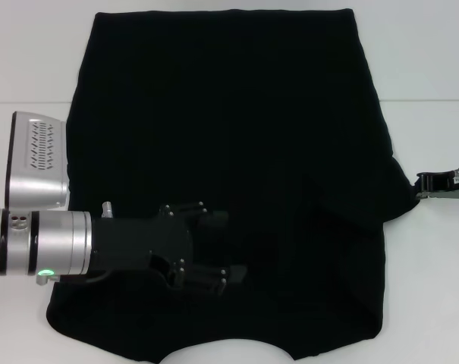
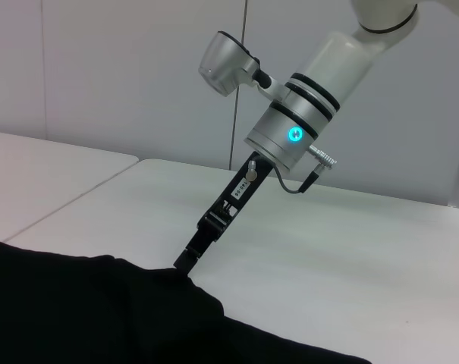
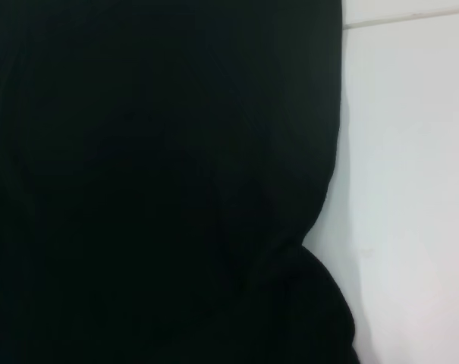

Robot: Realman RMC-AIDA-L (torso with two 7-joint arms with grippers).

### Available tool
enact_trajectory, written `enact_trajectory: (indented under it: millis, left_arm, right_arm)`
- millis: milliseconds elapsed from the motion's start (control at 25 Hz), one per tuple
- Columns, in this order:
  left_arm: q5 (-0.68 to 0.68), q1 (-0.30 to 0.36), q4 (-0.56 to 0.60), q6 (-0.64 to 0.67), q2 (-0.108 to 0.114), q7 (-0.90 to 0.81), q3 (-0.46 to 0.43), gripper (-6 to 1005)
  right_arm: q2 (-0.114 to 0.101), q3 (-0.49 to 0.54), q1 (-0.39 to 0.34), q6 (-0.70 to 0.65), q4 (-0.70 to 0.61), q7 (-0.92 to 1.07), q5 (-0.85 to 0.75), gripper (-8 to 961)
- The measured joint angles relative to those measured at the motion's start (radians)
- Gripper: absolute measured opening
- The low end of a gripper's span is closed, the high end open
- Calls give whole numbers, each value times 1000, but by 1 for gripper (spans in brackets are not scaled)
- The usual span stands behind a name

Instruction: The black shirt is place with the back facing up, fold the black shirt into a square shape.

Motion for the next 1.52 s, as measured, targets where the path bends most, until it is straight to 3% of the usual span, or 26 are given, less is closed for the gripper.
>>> enact_trajectory:
  millis: [520, 840, 1160, 1400, 1520]
  left_arm:
    - [0, -2, 0, -11, 2, -13, -1, 932]
    - [-1, -3, -1, -12, 2, -14, -2, 932]
    - [-2, -2, -2, -12, -1, -14, -1, 933]
    - [-1, -3, -2, -12, 0, -14, -1, 933]
    - [0, -4, -3, -12, 0, -14, -2, 933]
  right_arm:
    - [-12, 13, 2, -30, -48, -30, 42, 33]
    - [-20, 8, 39, -36, -52, -26, 44, 63]
    - [-48, 8, 4, -49, -20, 8, 43, 92]
    - [-47, 9, -11, -44, -6, 8, 43, 333]
    - [-45, 6, -12, -25, 10, 6, 43, 389]
